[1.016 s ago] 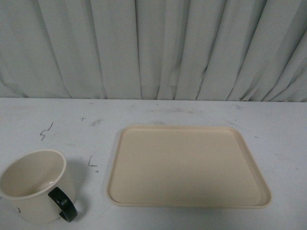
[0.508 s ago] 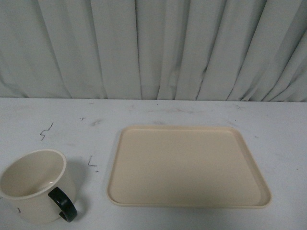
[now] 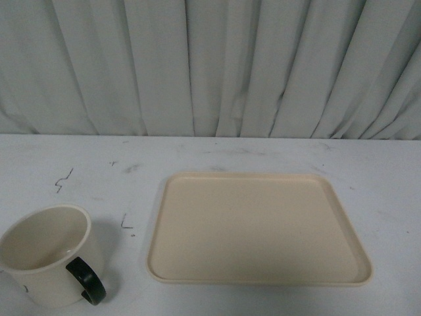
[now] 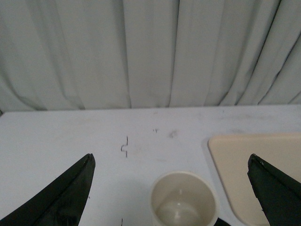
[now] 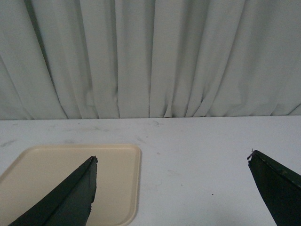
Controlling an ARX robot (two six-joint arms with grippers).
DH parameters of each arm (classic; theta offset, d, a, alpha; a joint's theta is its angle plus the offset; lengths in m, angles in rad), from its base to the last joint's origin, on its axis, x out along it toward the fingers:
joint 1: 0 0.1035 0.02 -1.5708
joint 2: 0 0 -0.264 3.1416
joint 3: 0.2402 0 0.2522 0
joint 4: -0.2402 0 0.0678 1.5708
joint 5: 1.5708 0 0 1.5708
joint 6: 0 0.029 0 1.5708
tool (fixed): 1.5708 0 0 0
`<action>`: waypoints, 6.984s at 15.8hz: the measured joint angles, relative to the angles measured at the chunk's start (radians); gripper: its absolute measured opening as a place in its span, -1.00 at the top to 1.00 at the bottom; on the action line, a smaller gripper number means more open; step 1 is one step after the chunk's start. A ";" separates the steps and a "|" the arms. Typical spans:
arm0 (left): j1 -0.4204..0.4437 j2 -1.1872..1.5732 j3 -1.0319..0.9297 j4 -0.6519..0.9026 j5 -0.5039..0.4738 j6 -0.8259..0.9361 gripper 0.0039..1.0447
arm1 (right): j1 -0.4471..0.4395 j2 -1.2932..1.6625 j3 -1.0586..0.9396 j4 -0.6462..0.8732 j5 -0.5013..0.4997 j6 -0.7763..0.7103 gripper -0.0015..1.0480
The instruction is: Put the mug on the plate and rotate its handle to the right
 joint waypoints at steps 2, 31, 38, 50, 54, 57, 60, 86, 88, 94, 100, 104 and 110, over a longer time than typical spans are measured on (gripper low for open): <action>0.021 0.282 0.127 -0.015 0.015 -0.003 -0.88 | 0.000 0.000 0.000 0.000 0.000 0.000 -0.87; -0.214 0.929 0.579 -0.122 -0.070 -0.322 0.95 | 0.000 0.000 0.000 0.000 0.000 0.000 -0.87; -0.455 1.284 0.843 -0.101 -0.235 -0.507 0.95 | 0.000 0.000 0.000 0.000 0.000 0.000 -0.87; -0.522 1.451 0.958 -0.148 -0.243 -0.583 0.05 | 0.000 0.000 0.000 0.000 0.000 0.000 -0.87; -0.523 1.128 0.798 0.067 -0.246 -0.363 -0.65 | 0.000 0.000 0.000 0.000 -0.002 0.000 -0.87; -0.496 0.889 0.586 0.420 -0.269 -0.117 -0.90 | 0.000 0.001 0.000 -0.001 -0.003 0.000 -0.87; -0.435 0.698 0.466 0.286 -0.444 -0.033 -0.40 | 0.000 0.000 0.000 0.002 -0.003 0.000 -0.87; 0.134 -0.172 -0.055 -0.022 0.103 -0.021 0.97 | 0.000 0.000 0.000 0.001 -0.003 0.003 -0.87; 0.134 -0.190 -0.055 -0.042 0.103 -0.021 0.97 | 0.000 0.000 0.000 0.001 -0.003 0.003 -0.87; 0.134 -0.424 -0.054 -0.328 0.104 -0.021 0.97 | 0.000 0.000 0.000 0.001 -0.003 0.003 -0.87; 0.134 -0.454 -0.054 -0.320 0.103 -0.021 -0.04 | 0.036 0.103 0.016 0.100 0.032 -0.001 -0.87; 0.134 -0.454 -0.054 -0.320 0.103 -0.020 -0.92 | 0.198 0.725 0.278 0.337 0.139 -0.079 -0.87; 0.134 -0.454 -0.054 -0.320 0.103 -0.018 -0.88 | 0.329 1.434 0.829 0.058 0.103 0.021 -0.87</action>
